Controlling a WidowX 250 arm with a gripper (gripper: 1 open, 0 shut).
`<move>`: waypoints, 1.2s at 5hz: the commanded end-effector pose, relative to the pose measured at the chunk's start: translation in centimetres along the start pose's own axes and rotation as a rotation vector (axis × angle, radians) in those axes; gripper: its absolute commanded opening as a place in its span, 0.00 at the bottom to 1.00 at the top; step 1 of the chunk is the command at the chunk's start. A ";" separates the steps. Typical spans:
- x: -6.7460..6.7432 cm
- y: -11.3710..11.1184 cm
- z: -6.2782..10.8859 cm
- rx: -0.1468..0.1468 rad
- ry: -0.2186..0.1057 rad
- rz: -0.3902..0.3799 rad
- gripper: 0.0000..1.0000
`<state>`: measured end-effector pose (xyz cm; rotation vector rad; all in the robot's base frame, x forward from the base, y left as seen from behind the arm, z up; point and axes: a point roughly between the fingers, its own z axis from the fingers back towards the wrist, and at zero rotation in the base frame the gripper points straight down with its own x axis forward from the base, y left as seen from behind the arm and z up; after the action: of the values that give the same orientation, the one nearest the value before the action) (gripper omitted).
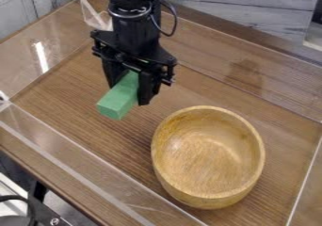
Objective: Remove the green block from inside the brown bowl and put it on the table
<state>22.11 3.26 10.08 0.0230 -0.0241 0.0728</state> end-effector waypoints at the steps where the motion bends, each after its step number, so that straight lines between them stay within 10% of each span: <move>1: 0.4 0.0 1.1 0.007 -0.061 0.001 0.00; 6: 0.8 -0.2 -0.3 0.002 -0.049 0.016 0.00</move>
<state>22.20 3.00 8.65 0.0202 -0.0201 0.0891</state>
